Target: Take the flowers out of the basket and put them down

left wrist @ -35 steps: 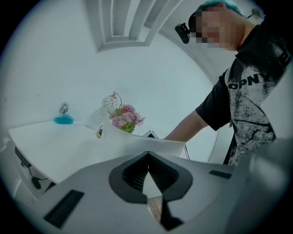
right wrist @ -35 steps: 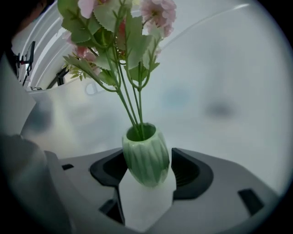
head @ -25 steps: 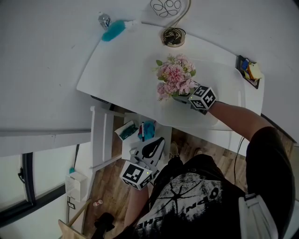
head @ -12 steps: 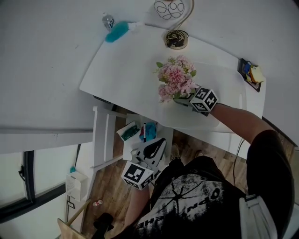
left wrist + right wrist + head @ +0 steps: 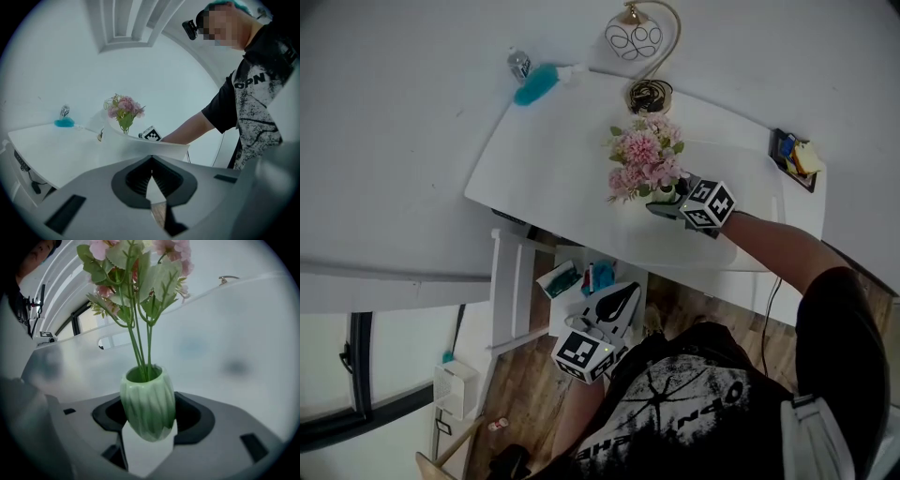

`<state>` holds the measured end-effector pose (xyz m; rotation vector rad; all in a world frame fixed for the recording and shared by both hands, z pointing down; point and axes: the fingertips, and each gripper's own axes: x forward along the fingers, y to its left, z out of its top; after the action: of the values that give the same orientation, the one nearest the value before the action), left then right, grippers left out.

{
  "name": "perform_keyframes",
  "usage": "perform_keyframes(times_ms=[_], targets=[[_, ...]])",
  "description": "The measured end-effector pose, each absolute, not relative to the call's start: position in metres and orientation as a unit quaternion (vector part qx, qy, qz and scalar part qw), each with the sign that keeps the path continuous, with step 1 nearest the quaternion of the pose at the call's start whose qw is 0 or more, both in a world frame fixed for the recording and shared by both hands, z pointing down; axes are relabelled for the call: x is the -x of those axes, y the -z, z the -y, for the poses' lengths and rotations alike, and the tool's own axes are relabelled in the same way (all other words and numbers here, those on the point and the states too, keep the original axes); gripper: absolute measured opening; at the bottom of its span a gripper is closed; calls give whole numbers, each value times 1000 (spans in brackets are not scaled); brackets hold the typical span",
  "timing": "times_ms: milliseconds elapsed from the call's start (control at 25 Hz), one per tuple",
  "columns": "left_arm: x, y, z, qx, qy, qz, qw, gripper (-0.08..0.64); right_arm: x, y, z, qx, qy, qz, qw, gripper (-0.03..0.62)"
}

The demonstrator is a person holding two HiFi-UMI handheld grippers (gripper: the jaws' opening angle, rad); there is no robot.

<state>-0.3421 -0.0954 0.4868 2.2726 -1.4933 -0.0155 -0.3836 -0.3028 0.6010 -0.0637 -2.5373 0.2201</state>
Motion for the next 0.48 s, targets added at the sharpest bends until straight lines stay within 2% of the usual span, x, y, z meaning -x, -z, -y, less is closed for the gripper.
perform_keyframes(times_ms=[480], targets=[[321,-469,103,-843,0,504,187,15,375,-559,308,2,-73,953,293,276]])
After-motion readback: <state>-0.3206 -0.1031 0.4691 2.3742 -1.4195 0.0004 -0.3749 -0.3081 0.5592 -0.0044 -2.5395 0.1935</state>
